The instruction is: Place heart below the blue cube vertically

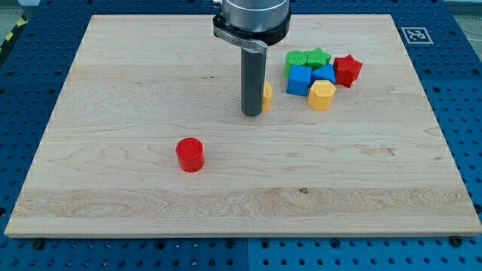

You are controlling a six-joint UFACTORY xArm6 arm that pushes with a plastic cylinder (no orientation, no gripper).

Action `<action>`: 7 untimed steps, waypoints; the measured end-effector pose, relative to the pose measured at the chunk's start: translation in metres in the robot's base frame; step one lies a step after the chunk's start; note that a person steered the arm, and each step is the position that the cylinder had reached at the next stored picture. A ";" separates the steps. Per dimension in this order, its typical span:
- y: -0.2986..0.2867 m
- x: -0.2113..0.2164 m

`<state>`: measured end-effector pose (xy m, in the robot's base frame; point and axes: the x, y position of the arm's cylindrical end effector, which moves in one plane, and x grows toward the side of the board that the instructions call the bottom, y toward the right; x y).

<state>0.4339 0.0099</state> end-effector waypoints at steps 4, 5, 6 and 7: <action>0.009 -0.014; 0.009 -0.013; 0.009 -0.013; 0.009 -0.013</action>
<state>0.4213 0.0187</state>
